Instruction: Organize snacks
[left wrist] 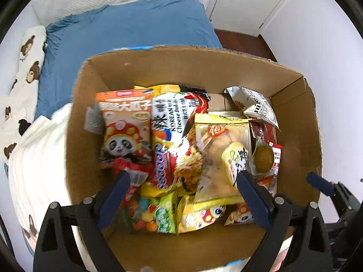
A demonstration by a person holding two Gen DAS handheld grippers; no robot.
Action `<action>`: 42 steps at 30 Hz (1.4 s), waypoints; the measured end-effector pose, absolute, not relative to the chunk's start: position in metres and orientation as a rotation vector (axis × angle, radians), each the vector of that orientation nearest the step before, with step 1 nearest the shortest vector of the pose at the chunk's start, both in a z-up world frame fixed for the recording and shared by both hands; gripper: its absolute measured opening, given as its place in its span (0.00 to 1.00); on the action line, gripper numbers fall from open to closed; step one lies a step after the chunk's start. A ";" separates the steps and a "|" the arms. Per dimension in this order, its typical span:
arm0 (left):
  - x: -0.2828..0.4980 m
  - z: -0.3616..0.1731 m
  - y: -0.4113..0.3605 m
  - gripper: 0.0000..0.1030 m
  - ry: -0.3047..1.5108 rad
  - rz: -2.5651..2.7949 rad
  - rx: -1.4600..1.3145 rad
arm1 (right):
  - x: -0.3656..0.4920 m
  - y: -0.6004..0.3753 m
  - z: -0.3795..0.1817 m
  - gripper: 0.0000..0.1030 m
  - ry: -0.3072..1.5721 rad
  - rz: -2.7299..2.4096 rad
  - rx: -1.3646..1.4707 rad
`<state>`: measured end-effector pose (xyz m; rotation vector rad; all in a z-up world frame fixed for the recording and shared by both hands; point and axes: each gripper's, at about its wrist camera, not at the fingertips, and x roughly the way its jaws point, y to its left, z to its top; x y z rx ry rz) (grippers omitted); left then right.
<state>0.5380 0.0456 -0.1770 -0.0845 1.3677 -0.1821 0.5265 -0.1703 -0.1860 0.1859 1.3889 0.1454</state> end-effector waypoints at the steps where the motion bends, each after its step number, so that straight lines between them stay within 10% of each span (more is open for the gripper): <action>1: 0.535 -0.175 0.045 0.93 1.357 -0.179 -0.083 | 0.523 -0.172 -0.182 0.96 1.378 0.144 0.184; 42: 0.209 -0.003 0.062 0.93 0.815 -0.050 -0.028 | 0.177 -0.199 0.061 0.99 0.828 0.135 0.089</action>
